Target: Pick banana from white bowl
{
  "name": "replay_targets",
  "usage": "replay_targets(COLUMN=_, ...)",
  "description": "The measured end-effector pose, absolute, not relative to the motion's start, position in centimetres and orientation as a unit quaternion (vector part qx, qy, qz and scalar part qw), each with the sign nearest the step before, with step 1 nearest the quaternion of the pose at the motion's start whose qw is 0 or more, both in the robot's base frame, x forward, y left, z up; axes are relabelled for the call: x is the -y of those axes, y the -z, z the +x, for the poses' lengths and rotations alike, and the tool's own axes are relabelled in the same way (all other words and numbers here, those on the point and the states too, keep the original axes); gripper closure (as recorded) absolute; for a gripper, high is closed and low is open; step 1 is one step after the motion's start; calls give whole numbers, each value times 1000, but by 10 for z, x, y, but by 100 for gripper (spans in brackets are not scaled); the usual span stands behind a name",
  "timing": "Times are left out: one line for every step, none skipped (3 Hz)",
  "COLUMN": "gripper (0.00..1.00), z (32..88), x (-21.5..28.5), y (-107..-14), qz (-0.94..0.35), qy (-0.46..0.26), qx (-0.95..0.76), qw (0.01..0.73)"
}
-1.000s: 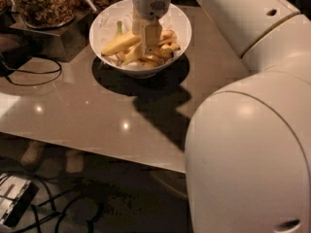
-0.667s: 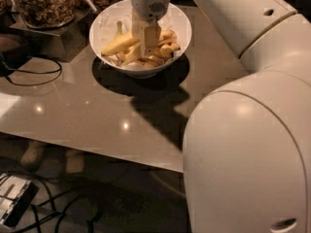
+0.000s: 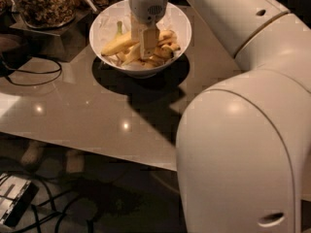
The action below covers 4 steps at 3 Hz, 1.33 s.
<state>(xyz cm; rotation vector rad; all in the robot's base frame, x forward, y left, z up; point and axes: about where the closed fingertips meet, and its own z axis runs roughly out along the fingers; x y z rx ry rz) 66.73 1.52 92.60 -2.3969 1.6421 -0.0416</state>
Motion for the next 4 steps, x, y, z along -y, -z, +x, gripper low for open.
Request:
replay_targets(gripper=48, z=671, x=-9, y=-919, qz=-821, qy=16, qx=-561, qw=110)
replay_targets(gripper=48, z=674, x=-2, y=-912, qz=-820, qy=16, qx=-563, qw=102)
replay_targets(gripper=67, z=674, x=3, y=-911, qz=-819, qy=29, qx=-564, qw=101)
replay_targets(gripper=90, z=674, x=3, y=-911, qz=-819, qy=30, qx=-564, qw=101)
